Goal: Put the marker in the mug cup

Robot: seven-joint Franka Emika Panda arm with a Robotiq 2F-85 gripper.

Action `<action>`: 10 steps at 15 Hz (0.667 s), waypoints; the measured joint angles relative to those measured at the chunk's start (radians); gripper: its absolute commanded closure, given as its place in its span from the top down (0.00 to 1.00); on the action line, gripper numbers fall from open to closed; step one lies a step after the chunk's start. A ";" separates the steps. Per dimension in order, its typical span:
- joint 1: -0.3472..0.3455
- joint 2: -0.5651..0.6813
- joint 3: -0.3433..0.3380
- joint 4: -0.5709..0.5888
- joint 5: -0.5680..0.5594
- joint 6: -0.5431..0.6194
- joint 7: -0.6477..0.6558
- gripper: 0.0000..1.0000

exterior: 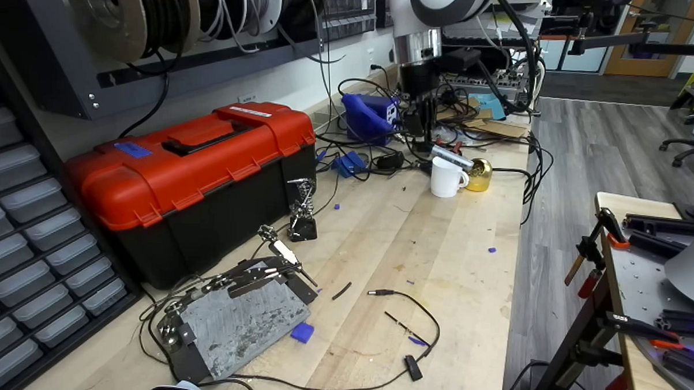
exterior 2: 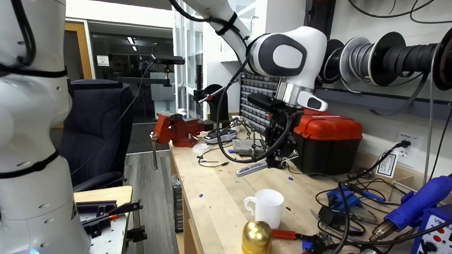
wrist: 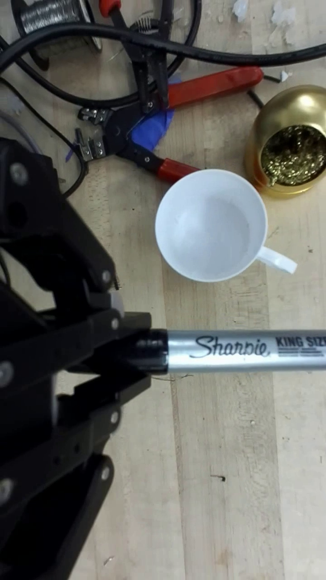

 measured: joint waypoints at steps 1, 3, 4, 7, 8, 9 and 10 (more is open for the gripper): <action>-0.006 -0.018 -0.004 -0.008 0.019 0.005 -0.002 0.04; -0.013 -0.048 -0.016 -0.022 0.040 0.024 -0.002 0.04; -0.015 -0.062 -0.023 -0.030 0.043 0.040 -0.002 0.04; -0.020 -0.101 -0.042 -0.061 0.043 0.099 -0.001 0.04; -0.021 -0.114 -0.047 -0.076 0.042 0.126 0.001 0.04; -0.023 -0.127 -0.052 -0.091 0.040 0.154 0.003 0.04; -0.024 -0.142 -0.056 -0.108 0.038 0.182 0.006 0.04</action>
